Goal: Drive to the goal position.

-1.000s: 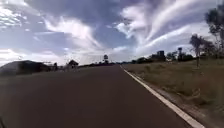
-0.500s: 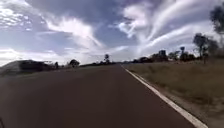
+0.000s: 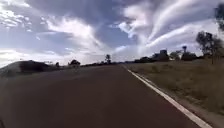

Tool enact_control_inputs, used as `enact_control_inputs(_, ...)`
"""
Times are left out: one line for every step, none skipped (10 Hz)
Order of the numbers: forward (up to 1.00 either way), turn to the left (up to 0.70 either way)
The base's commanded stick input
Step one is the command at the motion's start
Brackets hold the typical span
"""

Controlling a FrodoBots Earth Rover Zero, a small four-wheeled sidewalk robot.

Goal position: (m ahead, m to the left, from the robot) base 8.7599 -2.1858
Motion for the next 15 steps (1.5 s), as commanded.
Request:
enact_control_inputs(1.0, 0.0)
enact_control_inputs(1.0, 0.0)
enact_control_inputs(1.0, 0.0)
enact_control_inputs(1.0, 0.0)
enact_control_inputs(1.0, 0.0)
enact_control_inputs(1.0, 0.0)
enact_control_inputs(1.0, 0.0)
enact_control_inputs(1.0, 0.0)
enact_control_inputs(1.0, 0.0)
enact_control_inputs(1.0, 0.0)
enact_control_inputs(1.0, 0.0)
enact_control_inputs(1.0, 0.0)
enact_control_inputs(1.0, 0.0)
enact_control_inputs(1.0, 0.0)
enact_control_inputs(1.0, 0.0)
